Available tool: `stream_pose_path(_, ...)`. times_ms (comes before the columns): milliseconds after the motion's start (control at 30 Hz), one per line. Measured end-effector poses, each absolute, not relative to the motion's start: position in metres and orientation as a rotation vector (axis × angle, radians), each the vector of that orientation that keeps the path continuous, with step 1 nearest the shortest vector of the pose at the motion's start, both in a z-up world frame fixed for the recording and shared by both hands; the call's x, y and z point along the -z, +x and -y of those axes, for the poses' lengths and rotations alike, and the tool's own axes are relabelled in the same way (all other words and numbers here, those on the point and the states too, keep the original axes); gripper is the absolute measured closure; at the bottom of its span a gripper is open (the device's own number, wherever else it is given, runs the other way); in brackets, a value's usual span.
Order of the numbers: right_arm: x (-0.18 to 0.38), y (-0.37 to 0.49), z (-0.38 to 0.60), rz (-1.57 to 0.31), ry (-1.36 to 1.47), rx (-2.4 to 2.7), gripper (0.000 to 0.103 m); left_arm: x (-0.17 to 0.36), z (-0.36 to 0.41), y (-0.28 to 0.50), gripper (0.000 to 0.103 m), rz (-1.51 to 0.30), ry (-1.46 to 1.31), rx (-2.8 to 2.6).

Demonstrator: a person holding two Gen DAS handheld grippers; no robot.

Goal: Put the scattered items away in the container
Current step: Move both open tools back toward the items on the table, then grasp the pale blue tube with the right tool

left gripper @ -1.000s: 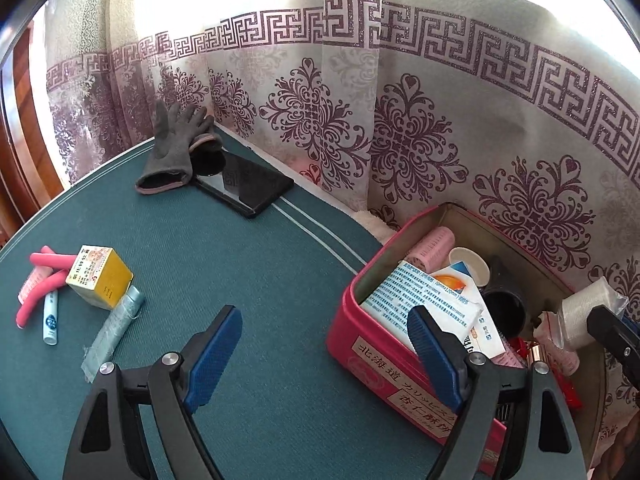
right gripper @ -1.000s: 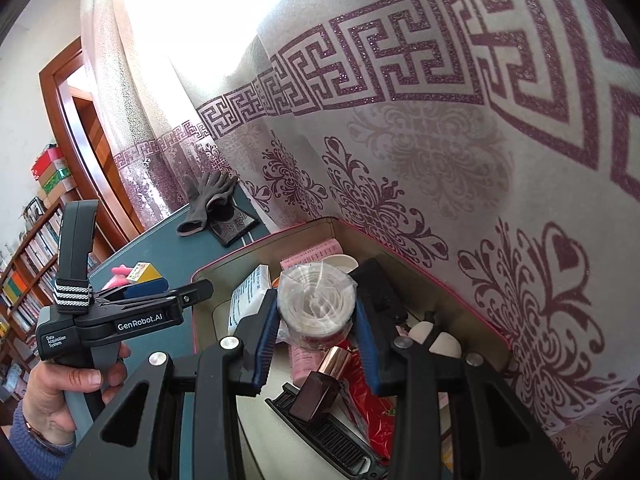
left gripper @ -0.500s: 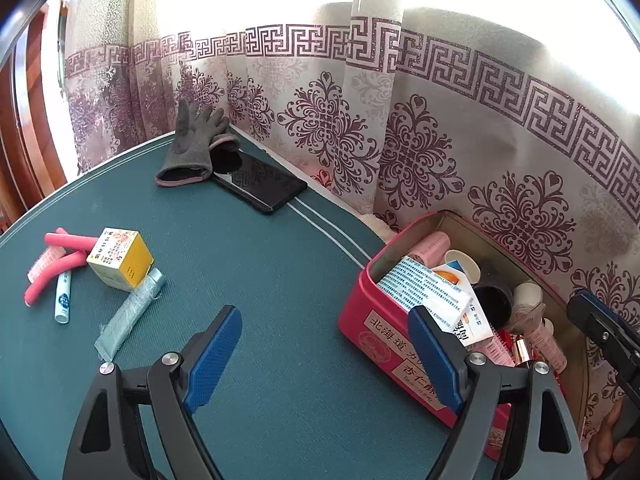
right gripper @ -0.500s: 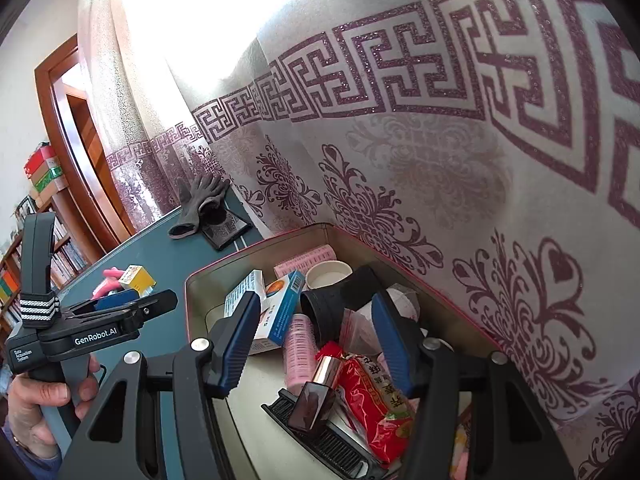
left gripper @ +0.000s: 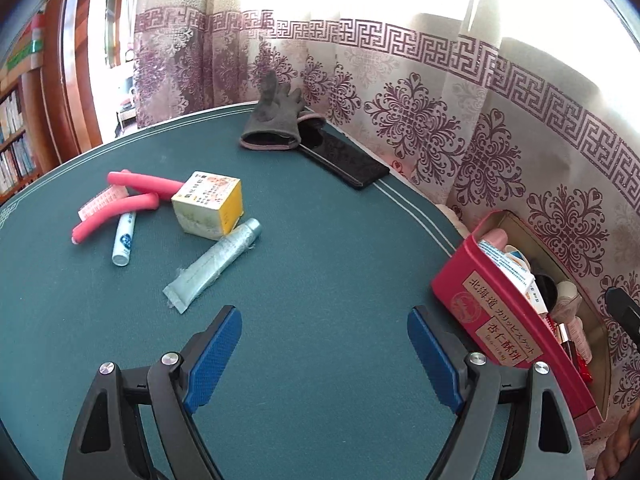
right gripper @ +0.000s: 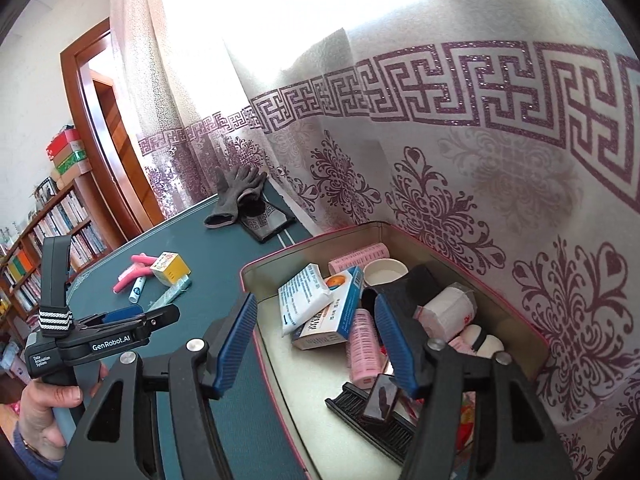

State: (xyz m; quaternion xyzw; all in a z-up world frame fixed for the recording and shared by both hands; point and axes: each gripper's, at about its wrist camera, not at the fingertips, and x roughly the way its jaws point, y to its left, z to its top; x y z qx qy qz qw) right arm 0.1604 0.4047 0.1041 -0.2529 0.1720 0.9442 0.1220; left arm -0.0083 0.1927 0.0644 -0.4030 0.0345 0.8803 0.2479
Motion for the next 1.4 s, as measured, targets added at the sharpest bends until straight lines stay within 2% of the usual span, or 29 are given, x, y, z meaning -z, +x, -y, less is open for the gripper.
stream_pose_path(167,-0.105,0.142,-0.374,-0.471,-0.781,-2.834,0.031,-0.06,-0.137,-0.019,0.016,-0.005,-1.137,-2.494)
stream_pose_path(267,-0.104,0.127,-0.35,-0.437,-0.823,-2.895,0.024,-0.058,-0.104,-0.024,0.016,0.034,-1.151,-2.568)
stream_pose_path(533,-0.085,0.07,-0.289,-0.428,-1.034,-3.012,0.024,-0.046,-0.036,-0.031,0.016,0.109,-1.186,-2.685)
stream_pose_path(933,-0.037,-0.038,-0.24,-0.487,-1.318,-2.938,0.024,-0.028,0.009,-0.036,0.016,0.203,-1.213,-2.717)
stream_pose_path(1100,-0.024,-0.07,-0.232,-0.479,-1.331,-2.883,0.033,-0.022,0.017,-0.038,0.016,0.247,-1.227,-2.713)
stream_pose_path(1267,-0.021,-0.094,-0.222,-0.333,-1.257,-2.84,0.036,-0.012,0.018,-0.04,0.016,0.264,-1.261,-2.695)
stream_pose_path(1400,-0.02,-0.103,-0.214,-0.241,-1.225,-2.822,0.046,-0.012,0.017,-0.039,0.016,0.232,-1.253,-2.708)
